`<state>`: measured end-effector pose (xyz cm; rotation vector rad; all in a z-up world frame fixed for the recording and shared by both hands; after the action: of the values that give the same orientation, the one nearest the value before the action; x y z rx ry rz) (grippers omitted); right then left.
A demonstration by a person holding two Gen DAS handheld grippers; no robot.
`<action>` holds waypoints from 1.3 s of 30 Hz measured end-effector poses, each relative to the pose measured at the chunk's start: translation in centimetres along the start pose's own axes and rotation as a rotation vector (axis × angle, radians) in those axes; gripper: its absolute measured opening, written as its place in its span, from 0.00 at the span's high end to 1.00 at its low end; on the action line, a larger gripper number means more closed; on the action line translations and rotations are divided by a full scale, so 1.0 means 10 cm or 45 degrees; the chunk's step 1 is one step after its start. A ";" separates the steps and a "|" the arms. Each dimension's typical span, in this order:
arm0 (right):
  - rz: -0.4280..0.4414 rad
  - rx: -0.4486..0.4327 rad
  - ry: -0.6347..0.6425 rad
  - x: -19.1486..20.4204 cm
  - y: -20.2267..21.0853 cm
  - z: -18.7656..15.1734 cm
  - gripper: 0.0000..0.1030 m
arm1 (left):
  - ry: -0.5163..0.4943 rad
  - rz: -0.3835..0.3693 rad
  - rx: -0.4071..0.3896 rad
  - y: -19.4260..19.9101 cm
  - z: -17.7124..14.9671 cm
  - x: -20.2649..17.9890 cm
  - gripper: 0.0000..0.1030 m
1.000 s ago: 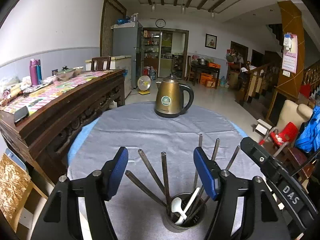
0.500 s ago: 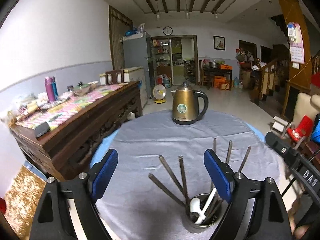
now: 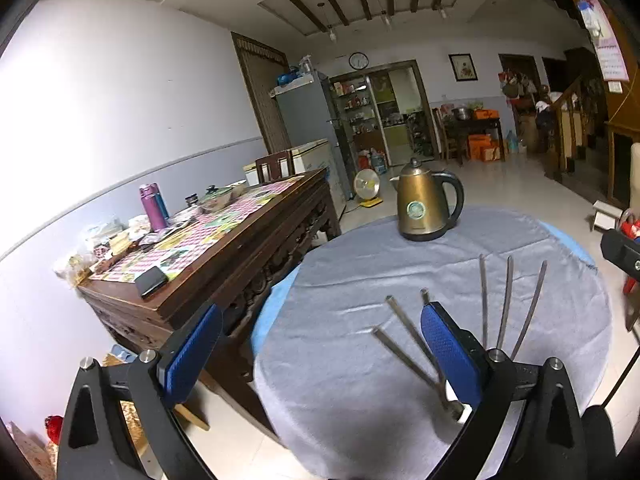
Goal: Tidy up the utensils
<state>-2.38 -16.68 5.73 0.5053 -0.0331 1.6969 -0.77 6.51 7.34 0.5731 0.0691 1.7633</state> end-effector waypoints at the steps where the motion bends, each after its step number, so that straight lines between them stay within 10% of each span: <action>1: -0.006 0.016 0.003 0.01 0.00 0.00 0.12 | 0.003 0.001 0.005 0.00 -0.01 0.02 0.03; 39: -0.036 0.414 0.004 0.49 0.56 -0.59 0.09 | -0.018 -0.036 0.129 0.39 -0.54 0.36 0.03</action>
<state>-10.01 -11.45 3.61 0.7409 0.2550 1.6830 -7.09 10.07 5.16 0.6549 0.1569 1.7354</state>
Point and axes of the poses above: each gripper's, at about its wrist camera, not at the fingertips, and y roughly against the way its jaws point, x to its left, z to its top, the point moved 1 cm from there along -y, roughly the way its jaws point, and after that the axes turned 11 degrees about z, right-handed, at the moved point
